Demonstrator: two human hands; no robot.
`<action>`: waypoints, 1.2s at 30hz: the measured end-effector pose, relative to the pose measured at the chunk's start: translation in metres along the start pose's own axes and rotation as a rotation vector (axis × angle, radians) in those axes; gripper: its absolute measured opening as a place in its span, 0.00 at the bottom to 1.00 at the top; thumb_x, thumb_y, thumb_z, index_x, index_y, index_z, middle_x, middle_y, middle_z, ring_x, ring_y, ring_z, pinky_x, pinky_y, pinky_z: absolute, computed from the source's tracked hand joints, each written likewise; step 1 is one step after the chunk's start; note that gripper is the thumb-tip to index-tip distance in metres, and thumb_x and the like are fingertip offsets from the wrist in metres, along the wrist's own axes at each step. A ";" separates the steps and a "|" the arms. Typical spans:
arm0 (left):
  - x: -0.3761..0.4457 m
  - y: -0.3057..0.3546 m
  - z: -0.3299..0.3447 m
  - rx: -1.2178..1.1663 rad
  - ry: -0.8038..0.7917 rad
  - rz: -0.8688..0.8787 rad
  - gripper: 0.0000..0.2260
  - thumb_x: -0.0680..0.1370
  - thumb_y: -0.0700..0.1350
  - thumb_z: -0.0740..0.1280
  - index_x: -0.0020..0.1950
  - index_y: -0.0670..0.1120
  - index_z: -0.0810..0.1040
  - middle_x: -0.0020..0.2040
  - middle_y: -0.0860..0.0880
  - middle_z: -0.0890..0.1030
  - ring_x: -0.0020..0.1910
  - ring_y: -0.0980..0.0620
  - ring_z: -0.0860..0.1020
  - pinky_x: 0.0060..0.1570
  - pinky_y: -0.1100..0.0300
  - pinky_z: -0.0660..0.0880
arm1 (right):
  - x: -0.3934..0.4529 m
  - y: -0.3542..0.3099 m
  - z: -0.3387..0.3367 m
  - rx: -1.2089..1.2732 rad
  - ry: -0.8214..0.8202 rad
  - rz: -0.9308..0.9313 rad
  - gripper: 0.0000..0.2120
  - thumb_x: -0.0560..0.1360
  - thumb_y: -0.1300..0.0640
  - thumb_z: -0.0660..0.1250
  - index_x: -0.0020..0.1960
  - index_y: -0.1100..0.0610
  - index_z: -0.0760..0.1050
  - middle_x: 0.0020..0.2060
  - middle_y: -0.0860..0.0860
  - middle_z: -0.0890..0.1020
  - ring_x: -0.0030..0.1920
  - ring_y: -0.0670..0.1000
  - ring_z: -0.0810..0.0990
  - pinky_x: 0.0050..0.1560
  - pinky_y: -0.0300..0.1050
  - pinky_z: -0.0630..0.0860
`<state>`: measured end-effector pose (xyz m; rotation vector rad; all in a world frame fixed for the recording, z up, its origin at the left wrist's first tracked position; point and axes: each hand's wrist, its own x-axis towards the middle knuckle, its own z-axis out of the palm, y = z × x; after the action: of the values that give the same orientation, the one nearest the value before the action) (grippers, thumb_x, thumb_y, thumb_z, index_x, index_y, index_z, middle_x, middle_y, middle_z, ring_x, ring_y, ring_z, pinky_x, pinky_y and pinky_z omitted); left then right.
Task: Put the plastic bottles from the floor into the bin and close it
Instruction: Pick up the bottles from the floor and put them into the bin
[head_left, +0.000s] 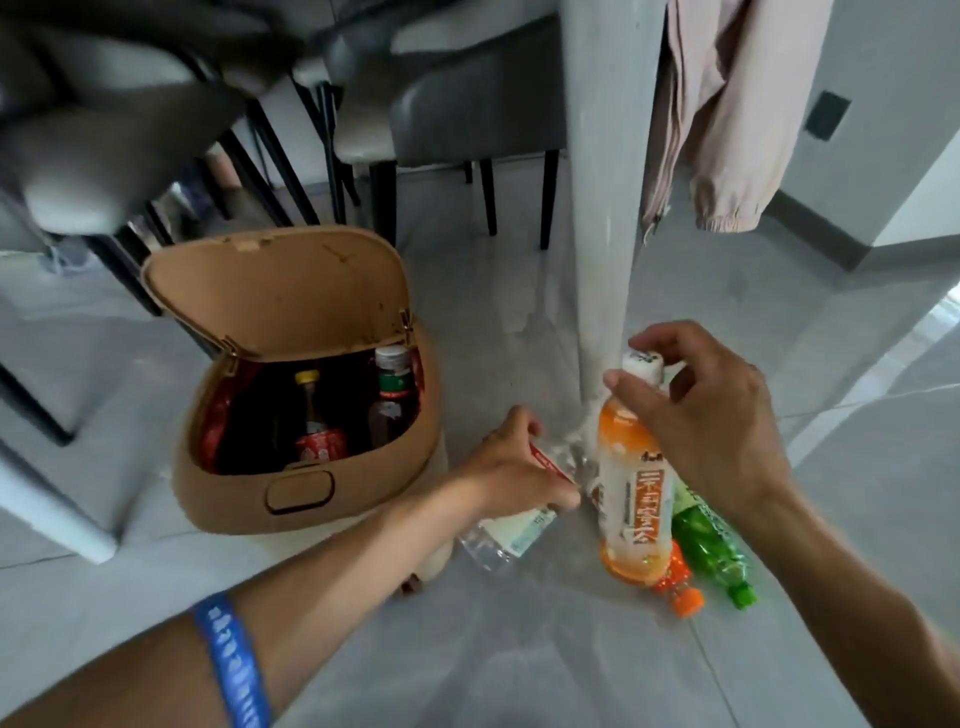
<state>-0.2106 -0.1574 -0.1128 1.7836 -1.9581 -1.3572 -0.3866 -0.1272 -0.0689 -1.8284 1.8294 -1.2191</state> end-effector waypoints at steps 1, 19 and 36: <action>-0.011 0.013 -0.022 -0.033 -0.008 0.063 0.32 0.66 0.46 0.76 0.65 0.56 0.65 0.53 0.50 0.80 0.47 0.51 0.79 0.38 0.60 0.73 | 0.009 -0.018 -0.007 0.051 0.057 -0.030 0.09 0.74 0.48 0.71 0.52 0.46 0.74 0.40 0.37 0.77 0.34 0.37 0.76 0.30 0.29 0.70; -0.092 -0.087 -0.218 -0.180 0.418 0.120 0.26 0.66 0.40 0.80 0.57 0.58 0.73 0.55 0.53 0.82 0.55 0.54 0.79 0.62 0.51 0.74 | 0.040 -0.161 0.111 0.063 -0.174 -0.303 0.11 0.76 0.48 0.69 0.55 0.45 0.70 0.42 0.38 0.77 0.42 0.40 0.78 0.41 0.33 0.73; -0.068 -0.121 -0.204 0.941 0.426 -0.136 0.15 0.77 0.56 0.67 0.57 0.48 0.80 0.60 0.46 0.76 0.61 0.43 0.71 0.59 0.48 0.69 | 0.034 -0.109 0.180 -0.568 -0.621 -0.369 0.08 0.74 0.57 0.64 0.48 0.50 0.81 0.47 0.54 0.83 0.52 0.59 0.79 0.57 0.55 0.76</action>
<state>0.0265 -0.1855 -0.0503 2.3071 -2.3977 0.0551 -0.1895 -0.2059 -0.0876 -2.5474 1.5932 -0.1214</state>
